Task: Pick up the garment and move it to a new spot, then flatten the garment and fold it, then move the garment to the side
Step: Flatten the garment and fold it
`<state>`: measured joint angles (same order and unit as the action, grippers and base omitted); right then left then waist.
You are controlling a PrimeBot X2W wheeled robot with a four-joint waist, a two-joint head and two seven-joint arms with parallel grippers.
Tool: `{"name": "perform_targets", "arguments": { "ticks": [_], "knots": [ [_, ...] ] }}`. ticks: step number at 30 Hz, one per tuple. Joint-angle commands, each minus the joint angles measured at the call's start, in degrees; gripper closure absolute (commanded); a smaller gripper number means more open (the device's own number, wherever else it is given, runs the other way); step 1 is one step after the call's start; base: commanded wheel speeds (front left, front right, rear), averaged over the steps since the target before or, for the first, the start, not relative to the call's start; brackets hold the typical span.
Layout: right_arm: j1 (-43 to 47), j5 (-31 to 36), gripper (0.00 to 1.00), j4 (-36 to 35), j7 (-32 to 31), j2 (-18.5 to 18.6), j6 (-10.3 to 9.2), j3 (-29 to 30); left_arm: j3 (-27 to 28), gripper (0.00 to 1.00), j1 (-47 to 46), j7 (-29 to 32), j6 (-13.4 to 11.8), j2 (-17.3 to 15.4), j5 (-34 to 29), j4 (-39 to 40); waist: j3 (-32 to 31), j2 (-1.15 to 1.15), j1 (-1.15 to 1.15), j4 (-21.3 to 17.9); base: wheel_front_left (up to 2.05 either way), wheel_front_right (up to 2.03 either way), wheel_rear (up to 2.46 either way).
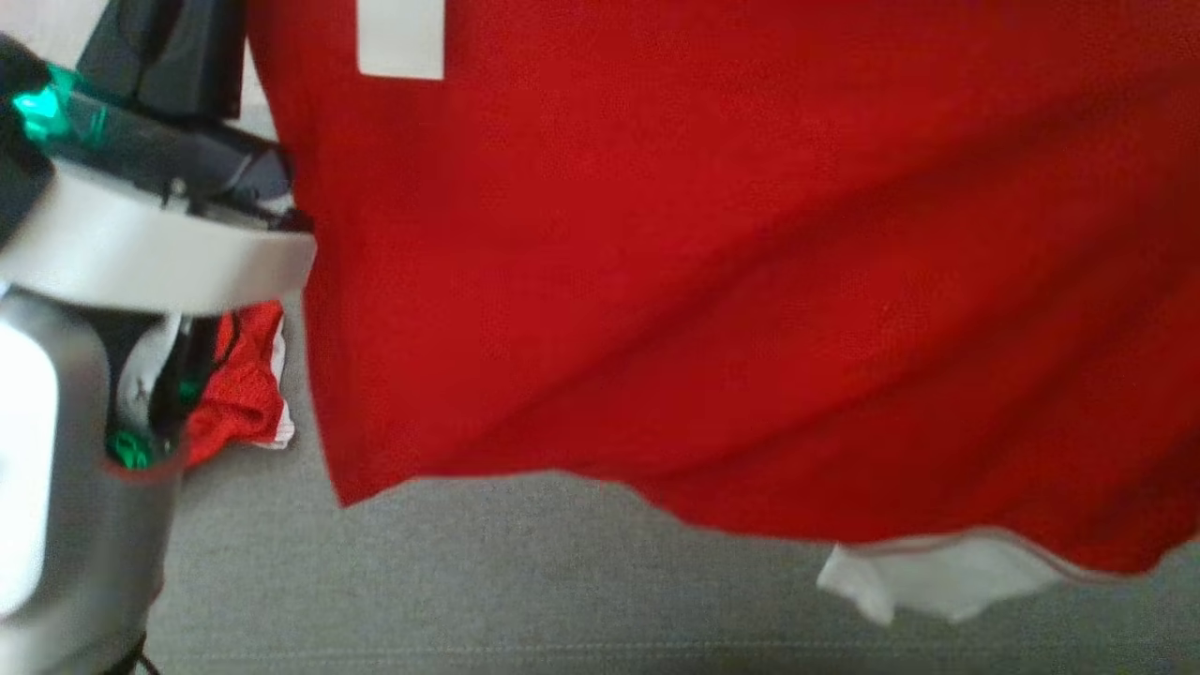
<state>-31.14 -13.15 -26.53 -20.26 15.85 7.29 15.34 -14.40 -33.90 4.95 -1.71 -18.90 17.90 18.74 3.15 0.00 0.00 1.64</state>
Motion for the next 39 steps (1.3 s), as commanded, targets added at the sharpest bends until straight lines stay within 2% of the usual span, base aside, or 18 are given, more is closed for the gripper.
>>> {"name": "perform_targets", "arguments": {
  "ticks": [1, 5, 9, 16, 20, 24, 25, 31, 35, 39],
  "knots": [
    [-2.71, -0.74, 1.0, -0.22, -0.49, 1.14, 0.2, -1.46, 2.4, 1.0, -4.05, 0.5, 0.3, -1.21, 0.45, 0.27, 0.65, 0.0, 0.0, -0.05, 0.0, 0.0, 0.0],
    [-7.21, -2.08, 1.0, 5.88, -0.1, 1.44, 0.2, -3.54, 1.64, 1.0, -7.91, -0.42, 1.16, 0.62, 2.03, -5.32, 2.99, 0.0, 0.0, -0.06, 0.0, 0.0, 0.0],
    [-15.27, -2.56, 1.0, 15.54, 2.64, 1.35, 0.2, -7.02, 0.53, 1.0, -14.29, -3.67, 2.31, 3.24, 2.41, -15.78, 5.02, 0.0, 0.0, -0.11, 0.0, 0.0, 0.0],
    [-34.06, -2.36, 1.0, 39.59, 12.91, -2.54, 0.2, -13.55, 1.49, 1.0, -30.62, -14.63, 3.94, 6.98, 2.2, -41.2, 7.68, 0.0, 0.0, -1.45, 0.0, 0.0, 0.0],
    [-40.36, -2.47, 1.0, 53.35, 18.19, -5.41, 0.2, -17.63, 0.72, 1.0, -35.93, -18.0, 5.64, 9.04, 2.39, -54.04, 10.46, 0.0, 0.0, -2.29, 0.0, 0.0, 0.0],
    [-39.64, -3.43, 1.0, 64.86, 22.52, -8.21, 0.2, -19.75, 0.76, 1.0, -35.44, -19.07, 7.3, 10.79, 4.51, -66.29, 13.8, 0.0, 0.0, -2.77, 0.0, 0.0, 0.0],
    [-39.64, -3.43, 1.0, 64.86, 22.52, -8.21, 0.2, -19.75, 0.76, 1.0, -35.44, -19.07, 7.3, 10.79, 4.51, -66.29, 13.8, 0.0, 0.0, -2.77, 0.0, 0.0, 0.0],
    [-33.91, -6.03, 1.0, 79.61, 27.59, -10.47, 0.2, -21.28, 0.37, 1.0, -30.64, -19.77, 8.59, 12.97, 6.84, -80.71, 18.23, 0.0, 0.0, -2.4, 0.0, 0.0, 0.0],
    [-31.16, -8.14, 1.0, 84.96, 30.67, -11.36, 0.2, -22.87, 0.11, 1.0, -28.56, -19.91, 8.82, 13.82, 6.92, -83.88, 20.56, 0.0, 0.0, -2.55, 0.0, 0.0, 0.0],
    [-27.71, -10.55, 1.0, 86.51, 32.85, -11.75, 0.2, -24.83, 1.26, 1.0, -25.75, -19.93, 8.46, 14.06, 6.91, -83.46, 20.91, 0.0, 0.0, -2.59, 0.0, 0.0, 0.0]
  ]
}}
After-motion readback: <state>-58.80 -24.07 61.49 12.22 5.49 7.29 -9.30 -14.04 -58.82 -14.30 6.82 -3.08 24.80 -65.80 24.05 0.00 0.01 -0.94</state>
